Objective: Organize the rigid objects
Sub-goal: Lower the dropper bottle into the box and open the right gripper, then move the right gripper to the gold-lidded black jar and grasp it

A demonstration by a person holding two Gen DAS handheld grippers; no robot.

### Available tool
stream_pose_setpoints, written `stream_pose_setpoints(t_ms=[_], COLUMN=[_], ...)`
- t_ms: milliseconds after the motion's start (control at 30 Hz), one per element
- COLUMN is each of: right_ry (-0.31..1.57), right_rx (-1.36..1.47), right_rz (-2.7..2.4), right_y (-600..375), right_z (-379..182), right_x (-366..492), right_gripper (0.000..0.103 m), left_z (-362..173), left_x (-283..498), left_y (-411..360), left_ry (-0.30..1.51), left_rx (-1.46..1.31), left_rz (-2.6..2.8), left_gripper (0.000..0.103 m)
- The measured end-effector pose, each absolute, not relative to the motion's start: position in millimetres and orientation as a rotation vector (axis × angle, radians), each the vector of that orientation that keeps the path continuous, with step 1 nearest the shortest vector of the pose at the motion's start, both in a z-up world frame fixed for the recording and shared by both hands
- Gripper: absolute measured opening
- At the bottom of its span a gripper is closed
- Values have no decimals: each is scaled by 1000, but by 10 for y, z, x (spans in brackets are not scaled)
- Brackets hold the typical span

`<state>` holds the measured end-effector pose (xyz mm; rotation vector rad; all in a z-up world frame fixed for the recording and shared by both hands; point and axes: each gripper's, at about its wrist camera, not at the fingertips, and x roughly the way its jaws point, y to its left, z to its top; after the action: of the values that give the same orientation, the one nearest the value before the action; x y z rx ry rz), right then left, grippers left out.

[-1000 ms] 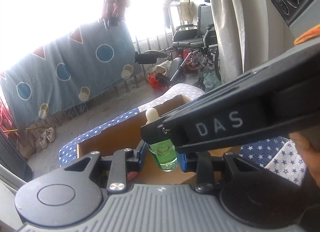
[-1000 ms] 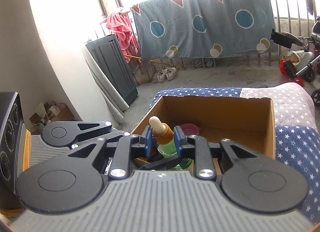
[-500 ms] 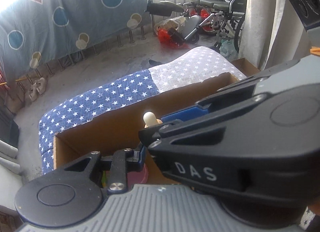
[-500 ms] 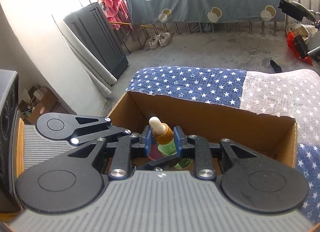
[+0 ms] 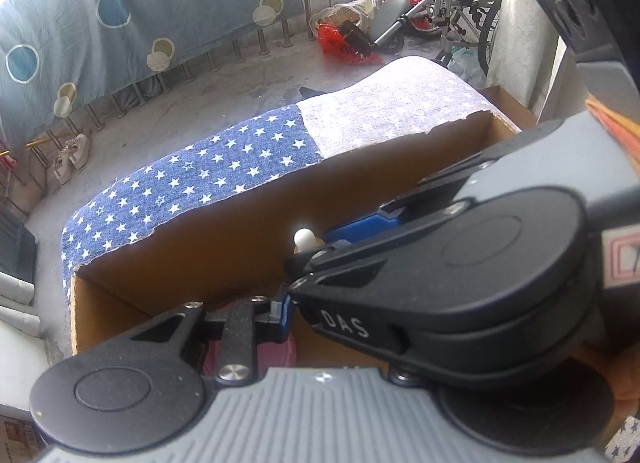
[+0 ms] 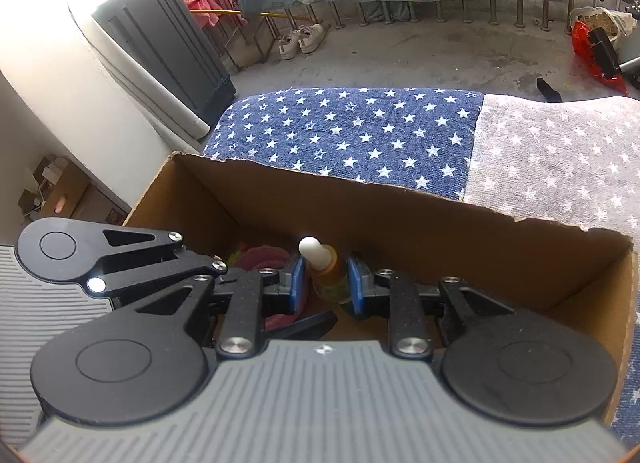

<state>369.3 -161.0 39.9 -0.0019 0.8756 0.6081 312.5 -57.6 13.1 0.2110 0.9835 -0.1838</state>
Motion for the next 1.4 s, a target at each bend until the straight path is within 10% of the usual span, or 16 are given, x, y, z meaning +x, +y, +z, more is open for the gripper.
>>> stream_pose_setpoints(t_ms=[833,1400], right_ry=[594,696], right_rx=[298,488], right_rz=[614,578], right_y=[-2658,-2534], right_z=[1082,-32], right_x=[1740,687], right_gripper=[76,79], left_z=[1145,108], left_x=[1357,378], left_y=[-284,-727], left_ry=[722,774], left_rx=[181,182], left_rz=[-212,-290], left_gripper=[76,86])
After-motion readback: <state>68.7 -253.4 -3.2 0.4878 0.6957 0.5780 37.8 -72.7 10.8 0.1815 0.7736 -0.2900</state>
